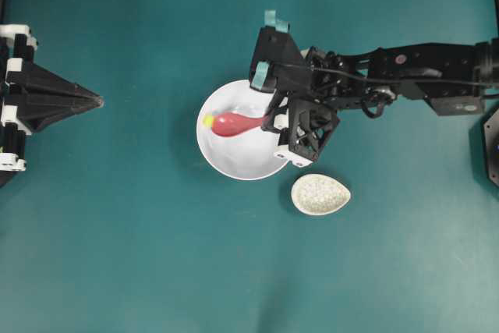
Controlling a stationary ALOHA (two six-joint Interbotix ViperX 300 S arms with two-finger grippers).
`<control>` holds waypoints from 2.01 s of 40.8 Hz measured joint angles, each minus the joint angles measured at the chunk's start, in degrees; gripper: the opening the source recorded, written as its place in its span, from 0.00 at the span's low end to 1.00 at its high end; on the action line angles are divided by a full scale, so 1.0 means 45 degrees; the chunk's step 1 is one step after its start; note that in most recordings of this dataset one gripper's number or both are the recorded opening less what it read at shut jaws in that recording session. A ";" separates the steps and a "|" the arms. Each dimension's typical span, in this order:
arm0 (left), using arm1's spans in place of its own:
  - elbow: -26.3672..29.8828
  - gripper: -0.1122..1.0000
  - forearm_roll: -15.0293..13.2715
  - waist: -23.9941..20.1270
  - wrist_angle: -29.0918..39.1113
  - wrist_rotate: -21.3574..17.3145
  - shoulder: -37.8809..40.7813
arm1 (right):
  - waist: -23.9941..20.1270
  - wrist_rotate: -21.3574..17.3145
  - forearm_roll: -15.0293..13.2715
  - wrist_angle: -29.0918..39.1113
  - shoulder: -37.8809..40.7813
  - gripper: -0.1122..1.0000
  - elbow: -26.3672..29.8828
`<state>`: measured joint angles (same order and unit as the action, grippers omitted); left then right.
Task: Scoop the yellow hexagonal prism block from the bowl with a spoon using the right arm.
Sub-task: 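Push the spoon tip along the bowl floor under the yellow block, then tilt the spoon to slide the yellow block onto its bowl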
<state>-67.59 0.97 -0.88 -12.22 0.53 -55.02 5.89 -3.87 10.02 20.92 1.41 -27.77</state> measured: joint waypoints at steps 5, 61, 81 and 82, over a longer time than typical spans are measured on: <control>0.0000 0.11 0.0000 0.0000 -0.0039 0.0000 0.0000 | 0.0000 -0.0020 0.0000 -0.0117 -0.0215 0.30 -0.0039; 0.0000 0.11 0.0000 0.0137 -0.0117 0.0000 0.0000 | 0.0000 -0.0020 0.0020 -0.0547 -0.0273 0.30 -0.0527; 0.0000 0.11 0.0000 0.0156 -0.0117 0.0000 0.0000 | 0.0000 -0.0020 0.0000 -0.0762 -0.0273 0.30 -0.0840; 0.0000 0.11 -0.0020 0.0156 -0.0117 0.0000 0.0000 | 0.0020 -0.0020 0.0020 -0.0762 -0.0254 0.30 -0.0840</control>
<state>-67.59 0.88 -0.18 -12.74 0.53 -55.02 5.98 -3.96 10.11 17.49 0.26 -31.55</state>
